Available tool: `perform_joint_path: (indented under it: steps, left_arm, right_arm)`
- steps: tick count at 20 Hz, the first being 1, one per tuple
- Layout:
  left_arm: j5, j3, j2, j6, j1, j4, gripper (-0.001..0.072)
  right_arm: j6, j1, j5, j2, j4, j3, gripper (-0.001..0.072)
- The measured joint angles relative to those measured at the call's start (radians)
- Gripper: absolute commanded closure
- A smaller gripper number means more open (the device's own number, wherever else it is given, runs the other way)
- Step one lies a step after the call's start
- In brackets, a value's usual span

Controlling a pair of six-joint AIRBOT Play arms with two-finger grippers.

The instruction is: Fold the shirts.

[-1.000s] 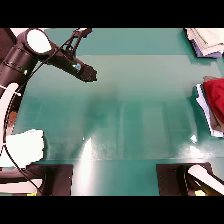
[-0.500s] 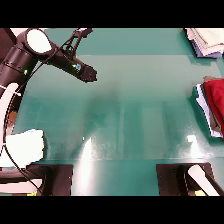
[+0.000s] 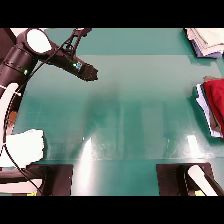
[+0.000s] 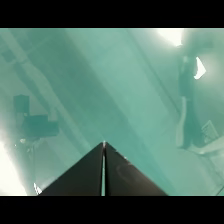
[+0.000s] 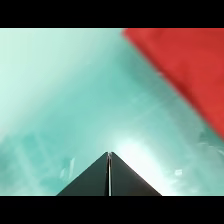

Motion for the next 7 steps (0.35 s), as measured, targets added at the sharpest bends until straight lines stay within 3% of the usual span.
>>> perform_joint_path:
  steps: [7]
  left_arm:
    - [0.006, 0.0, 0.0, -0.001, 0.0, -0.001, 0.0683]
  right_arm:
    - [-0.013, 0.384, 0.031, 0.0, 0.045, 0.0, 0.0693]
